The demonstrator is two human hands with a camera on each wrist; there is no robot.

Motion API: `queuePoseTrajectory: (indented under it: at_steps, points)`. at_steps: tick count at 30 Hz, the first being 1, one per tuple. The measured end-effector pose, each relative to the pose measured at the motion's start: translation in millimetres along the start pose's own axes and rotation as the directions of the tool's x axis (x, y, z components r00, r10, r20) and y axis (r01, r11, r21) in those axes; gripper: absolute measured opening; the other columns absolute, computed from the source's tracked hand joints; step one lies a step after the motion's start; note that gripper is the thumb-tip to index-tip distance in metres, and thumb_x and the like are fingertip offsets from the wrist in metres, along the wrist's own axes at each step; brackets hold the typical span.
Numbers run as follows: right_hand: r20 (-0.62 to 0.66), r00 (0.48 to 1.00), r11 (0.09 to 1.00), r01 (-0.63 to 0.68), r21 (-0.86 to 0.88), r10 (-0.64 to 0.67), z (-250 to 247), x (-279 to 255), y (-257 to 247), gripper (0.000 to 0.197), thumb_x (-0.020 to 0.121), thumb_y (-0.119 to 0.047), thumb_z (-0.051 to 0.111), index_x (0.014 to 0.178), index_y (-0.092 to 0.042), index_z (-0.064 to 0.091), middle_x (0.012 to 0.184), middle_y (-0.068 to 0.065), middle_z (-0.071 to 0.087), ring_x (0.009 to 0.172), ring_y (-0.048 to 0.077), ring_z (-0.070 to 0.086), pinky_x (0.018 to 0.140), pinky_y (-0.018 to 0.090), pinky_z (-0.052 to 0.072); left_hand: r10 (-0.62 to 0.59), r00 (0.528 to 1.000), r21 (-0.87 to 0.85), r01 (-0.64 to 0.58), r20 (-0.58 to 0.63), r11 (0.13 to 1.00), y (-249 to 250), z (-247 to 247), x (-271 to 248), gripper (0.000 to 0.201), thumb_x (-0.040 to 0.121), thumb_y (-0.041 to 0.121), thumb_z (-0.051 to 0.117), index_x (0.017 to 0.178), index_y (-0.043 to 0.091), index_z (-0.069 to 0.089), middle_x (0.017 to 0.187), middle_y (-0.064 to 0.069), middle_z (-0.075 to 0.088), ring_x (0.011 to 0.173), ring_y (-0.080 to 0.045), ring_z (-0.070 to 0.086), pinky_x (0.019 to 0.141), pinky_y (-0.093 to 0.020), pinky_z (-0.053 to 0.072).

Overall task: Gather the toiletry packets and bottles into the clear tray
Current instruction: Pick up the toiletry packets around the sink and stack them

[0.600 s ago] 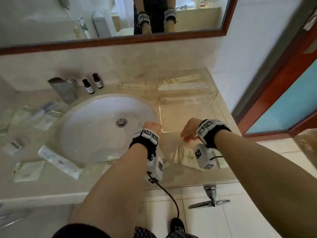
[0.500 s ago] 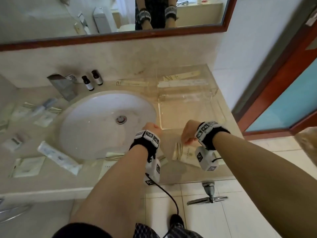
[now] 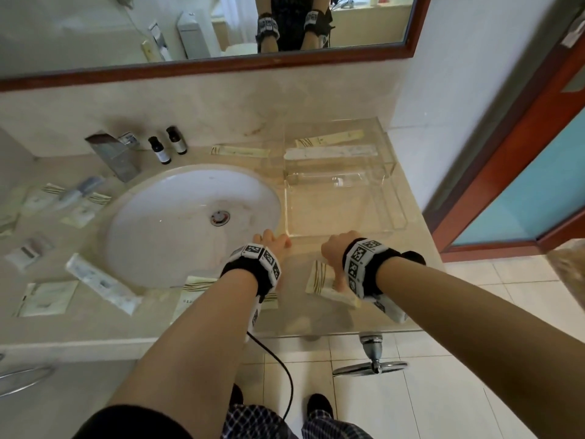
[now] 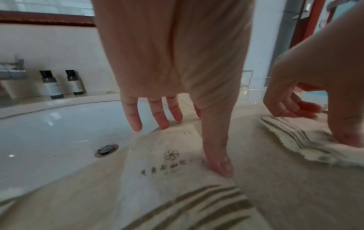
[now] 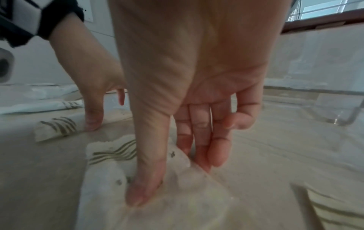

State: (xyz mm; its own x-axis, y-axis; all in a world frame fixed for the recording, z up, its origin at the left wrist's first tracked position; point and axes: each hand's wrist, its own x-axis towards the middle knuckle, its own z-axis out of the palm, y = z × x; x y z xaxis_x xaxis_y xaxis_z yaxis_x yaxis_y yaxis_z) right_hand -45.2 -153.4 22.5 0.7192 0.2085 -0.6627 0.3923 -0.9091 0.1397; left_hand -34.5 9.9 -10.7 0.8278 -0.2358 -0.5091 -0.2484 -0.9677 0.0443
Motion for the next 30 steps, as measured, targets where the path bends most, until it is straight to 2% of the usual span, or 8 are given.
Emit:
queuePoseTrajectory:
  at_steps: [7,11,13,16,18,21,24,30]
  points:
    - [0.01,0.999,0.995,-0.035,0.093,0.034,1,-4,-2,0.035,0.074,-0.021,0.076,0.063,-0.008,0.046,0.063,0.004,0.051,0.063,0.024,0.055,0.06,0.028,0.043,-0.026,1.0,-0.018,0.026,0.016,0.999,-9,-2,-17,0.019,0.082,0.017,0.056,0.097,0.019,0.044,0.077,0.0,0.051,0.07,-0.024,0.054,0.075,-0.035,0.053]
    - [0.071,0.995,0.981,-0.076,0.18,0.064,4,14,0,0.034,0.068,-0.025,0.081,0.076,-0.003,0.056,0.075,0.007,0.058,0.07,0.025,0.06,0.064,0.029,0.048,-0.074,0.979,0.019,0.072,0.188,0.997,-8,-7,-12,0.016,0.076,0.017,0.068,0.065,0.016,0.056,0.082,-0.008,0.065,0.07,-0.022,0.055,0.078,-0.032,0.053]
    - [0.102,0.994,0.983,-0.041,0.18,0.023,18,43,13,0.068,0.052,-0.044,0.086,0.105,-0.009,0.062,0.097,0.006,0.063,0.086,0.026,0.065,0.071,0.035,0.054,-0.056,0.977,-0.035,0.065,0.204,0.997,-8,-12,-10,0.019,0.078,0.033,0.071,0.079,0.014,0.07,0.087,-0.01,0.065,0.074,-0.018,0.052,0.078,-0.031,0.051]
    - [0.004,1.0,0.896,0.014,0.443,-0.018,-1,28,32,0.036,0.067,-0.037,0.083,0.059,-0.012,0.059,0.051,-0.005,0.055,0.054,0.019,0.049,0.057,0.024,0.043,0.017,0.981,-0.332,0.049,0.192,0.942,-10,-40,-10,0.031,0.078,0.044,0.069,0.082,0.014,0.073,0.087,-0.013,0.069,0.072,-0.02,0.056,0.062,-0.027,0.045]
    - [-0.081,0.996,0.77,0.016,0.638,0.046,-28,2,53,0.033,0.078,-0.024,0.076,0.057,-0.016,0.053,0.038,-0.011,0.045,0.046,0.012,0.037,0.045,0.019,0.034,0.034,0.988,-0.417,0.032,0.151,0.908,-9,-68,-6,0.039,0.085,0.046,0.06,0.101,0.012,0.068,0.1,-0.006,0.067,0.093,-0.024,0.062,0.076,-0.031,0.045]
    - [-0.157,0.963,0.597,-0.006,0.802,0.22,-47,-4,87,0.007,0.088,-0.018,0.065,0.093,-0.016,0.061,0.057,-0.003,0.049,0.049,0.009,0.042,0.045,0.017,0.033,0.024,1.0,-0.494,-0.015,0.012,0.869,-4,-105,11,0.041,0.09,0.044,0.054,0.111,0.01,0.064,0.105,-0.006,0.064,0.099,-0.024,0.059,0.079,-0.031,0.043]
    - [-0.199,0.909,0.624,-0.081,0.777,0.366,-46,3,112,0.021,0.094,-0.014,0.052,0.097,0.003,0.064,0.085,0.018,0.066,0.078,0.03,0.062,0.064,0.024,0.04,0.044,0.994,-0.519,-0.091,-0.101,0.85,6,-117,37,0.033,0.091,0.029,0.057,0.104,0.0,0.065,0.088,-0.007,0.062,0.087,-0.02,0.054,0.062,-0.022,0.04]
    - [-0.219,0.874,0.726,-0.195,0.659,0.433,-30,7,130,0.022,0.094,-0.013,0.049,0.104,-0.009,0.069,0.104,0.011,0.067,0.089,0.028,0.062,0.073,0.029,0.045,0.153,0.983,-0.338,-0.177,-0.097,0.924,36,-107,68,0.023,0.092,0.008,0.054,0.111,-0.003,0.063,0.119,-0.019,0.064,0.113,-0.03,0.059,0.095,-0.032,0.045]
